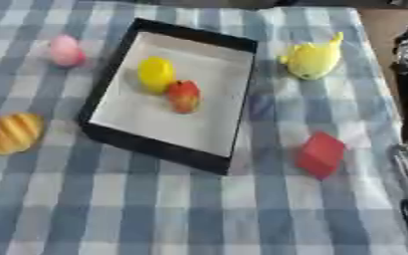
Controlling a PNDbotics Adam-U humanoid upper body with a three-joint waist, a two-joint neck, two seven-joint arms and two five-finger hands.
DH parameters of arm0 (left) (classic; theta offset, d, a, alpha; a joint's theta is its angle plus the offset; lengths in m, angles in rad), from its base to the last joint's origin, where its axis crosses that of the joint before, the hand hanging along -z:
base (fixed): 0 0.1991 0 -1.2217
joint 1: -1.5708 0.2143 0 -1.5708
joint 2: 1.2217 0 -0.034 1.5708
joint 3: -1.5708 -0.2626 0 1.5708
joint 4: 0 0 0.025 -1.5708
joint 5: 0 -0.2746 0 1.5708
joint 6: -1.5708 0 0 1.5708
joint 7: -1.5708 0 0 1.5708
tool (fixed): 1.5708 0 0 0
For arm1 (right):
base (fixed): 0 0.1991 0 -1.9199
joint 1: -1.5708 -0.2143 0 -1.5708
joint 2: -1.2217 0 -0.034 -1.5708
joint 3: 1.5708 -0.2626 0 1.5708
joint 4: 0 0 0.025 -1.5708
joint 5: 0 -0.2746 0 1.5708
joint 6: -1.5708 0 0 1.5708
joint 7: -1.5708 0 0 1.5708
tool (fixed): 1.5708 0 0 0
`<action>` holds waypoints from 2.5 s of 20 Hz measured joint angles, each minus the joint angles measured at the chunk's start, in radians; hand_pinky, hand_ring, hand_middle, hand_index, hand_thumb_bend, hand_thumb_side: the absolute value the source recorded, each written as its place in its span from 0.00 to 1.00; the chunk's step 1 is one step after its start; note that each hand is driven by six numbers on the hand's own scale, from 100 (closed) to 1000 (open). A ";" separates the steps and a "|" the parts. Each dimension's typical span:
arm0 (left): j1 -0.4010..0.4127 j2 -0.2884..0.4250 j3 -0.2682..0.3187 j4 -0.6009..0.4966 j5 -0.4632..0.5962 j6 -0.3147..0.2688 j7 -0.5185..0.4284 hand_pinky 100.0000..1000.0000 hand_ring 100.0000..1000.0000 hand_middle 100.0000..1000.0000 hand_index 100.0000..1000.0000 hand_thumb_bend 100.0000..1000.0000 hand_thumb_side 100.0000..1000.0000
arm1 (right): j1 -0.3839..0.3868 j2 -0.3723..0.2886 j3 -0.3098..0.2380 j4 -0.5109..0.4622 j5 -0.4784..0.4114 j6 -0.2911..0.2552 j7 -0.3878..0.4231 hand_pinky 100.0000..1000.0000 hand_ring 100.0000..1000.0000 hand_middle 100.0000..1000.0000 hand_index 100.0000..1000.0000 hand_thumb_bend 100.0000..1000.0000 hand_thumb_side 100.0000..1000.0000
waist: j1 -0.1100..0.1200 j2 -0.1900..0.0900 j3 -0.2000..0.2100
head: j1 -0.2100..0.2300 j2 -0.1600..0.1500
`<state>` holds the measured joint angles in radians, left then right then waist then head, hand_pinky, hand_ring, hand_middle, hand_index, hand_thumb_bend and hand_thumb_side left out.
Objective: Pick up objects on the table and place them in the box.
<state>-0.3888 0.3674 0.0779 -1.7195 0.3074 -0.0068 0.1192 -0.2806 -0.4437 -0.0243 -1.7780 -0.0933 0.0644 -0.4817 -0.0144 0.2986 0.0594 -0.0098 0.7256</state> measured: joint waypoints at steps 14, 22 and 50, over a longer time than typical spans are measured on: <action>0.000 0.000 0.000 0.000 0.000 -0.001 0.001 0.83 0.78 0.80 0.80 0.03 0.78 | 0.000 0.000 0.000 0.000 0.000 0.001 0.001 0.76 0.78 0.68 0.81 0.00 0.72 | 0.000 0.000 0.002 | 0.005 -0.002; 0.000 0.000 0.000 0.000 0.000 -0.001 0.003 0.83 0.78 0.80 0.80 0.03 0.78 | -0.011 -0.002 0.000 0.000 0.002 0.007 0.007 0.76 0.78 0.69 0.81 0.00 0.71 | 0.000 0.000 0.010 | 0.017 -0.012; 0.019 0.020 -0.012 0.006 -0.009 0.005 -0.006 0.83 0.78 0.80 0.80 0.03 0.79 | -0.313 -0.554 0.106 0.296 0.534 0.004 0.977 0.92 0.85 0.80 0.86 0.00 0.51 | -0.012 -0.020 0.002 | -0.001 -0.007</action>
<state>-0.3695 0.3872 0.0657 -1.7130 0.2981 -0.0019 0.1132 -0.5938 -0.9973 0.0812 -1.4820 0.4408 0.0685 0.4954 -0.0266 0.2783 0.0612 -0.0109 0.7186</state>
